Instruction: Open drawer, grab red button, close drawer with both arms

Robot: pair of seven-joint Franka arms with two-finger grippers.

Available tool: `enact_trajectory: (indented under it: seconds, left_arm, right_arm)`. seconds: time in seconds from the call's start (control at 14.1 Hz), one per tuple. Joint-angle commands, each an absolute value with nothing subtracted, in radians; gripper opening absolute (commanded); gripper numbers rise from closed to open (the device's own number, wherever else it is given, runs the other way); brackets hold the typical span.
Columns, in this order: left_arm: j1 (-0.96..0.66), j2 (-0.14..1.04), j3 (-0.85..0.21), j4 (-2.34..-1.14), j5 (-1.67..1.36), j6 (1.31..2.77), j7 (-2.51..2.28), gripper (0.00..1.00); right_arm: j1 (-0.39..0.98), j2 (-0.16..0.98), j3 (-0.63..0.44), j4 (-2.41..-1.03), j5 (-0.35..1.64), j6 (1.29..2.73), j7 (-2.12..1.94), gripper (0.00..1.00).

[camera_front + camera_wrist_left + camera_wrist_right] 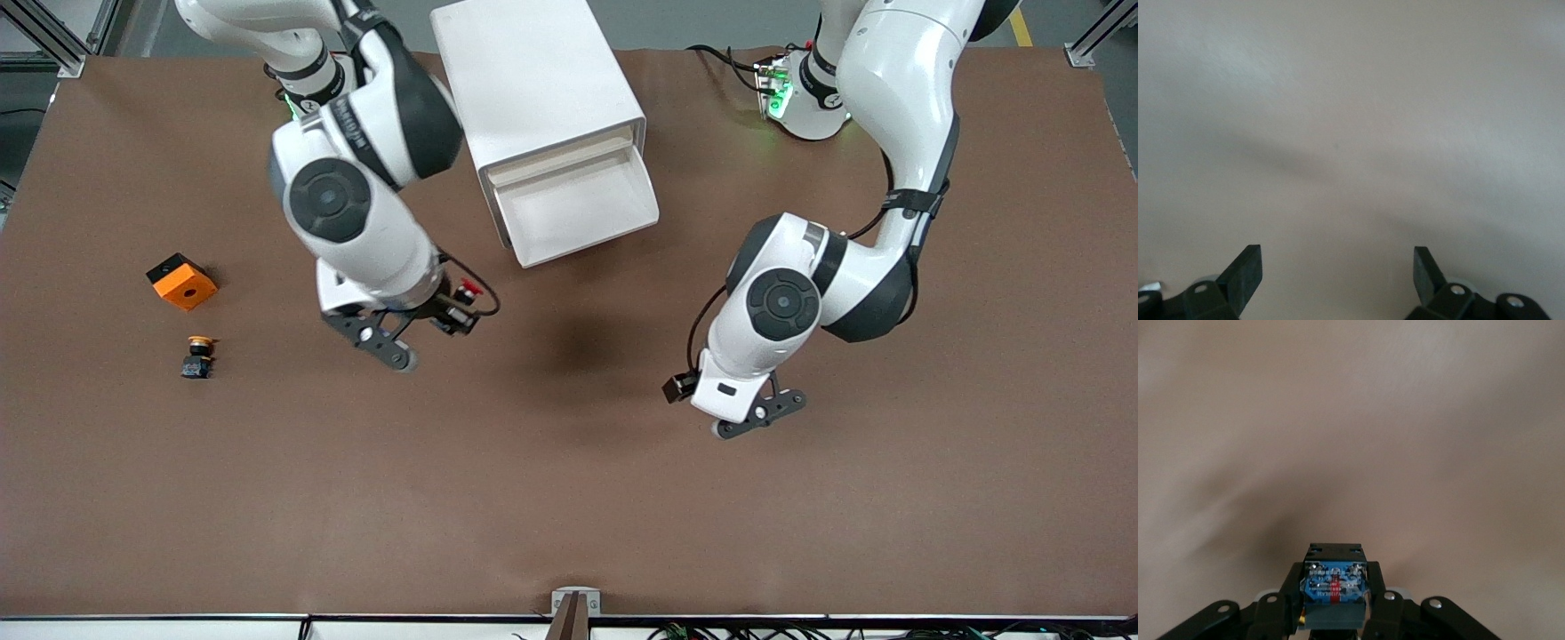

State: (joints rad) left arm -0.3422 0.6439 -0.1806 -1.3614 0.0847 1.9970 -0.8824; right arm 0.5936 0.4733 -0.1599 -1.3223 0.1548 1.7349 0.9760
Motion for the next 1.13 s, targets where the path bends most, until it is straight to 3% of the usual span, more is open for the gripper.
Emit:
enact_trajectory:
  seconds: [0.0,0.28,0.57,1.06]
  left_arm:
    - [-0.347,0.591,-0.215,-1.433,0.104,2.0,-0.887,1.0]
    - [-0.396,0.56,-0.236,-1.494,0.097,2.0,-0.89,1.0]
    - [-0.451,0.563,-0.239,-1.499,0.091,2.0,-0.894,1.0]
    - [-0.488,0.563,-0.244,-1.529,0.019,2.0,-0.894,1.0]
  right_arm:
    - [0.525,0.446,-0.147,-1.423,0.161,1.787,0.83,0.0]
    - [0.414,0.428,-0.15,-1.543,0.12,1.871,0.596,0.0]
    - [0.304,0.361,-0.15,-1.811,0.089,2.11,0.367,0.0]
    - [0.123,0.336,-0.152,-2.077,0.071,2.44,0.032,0.0]
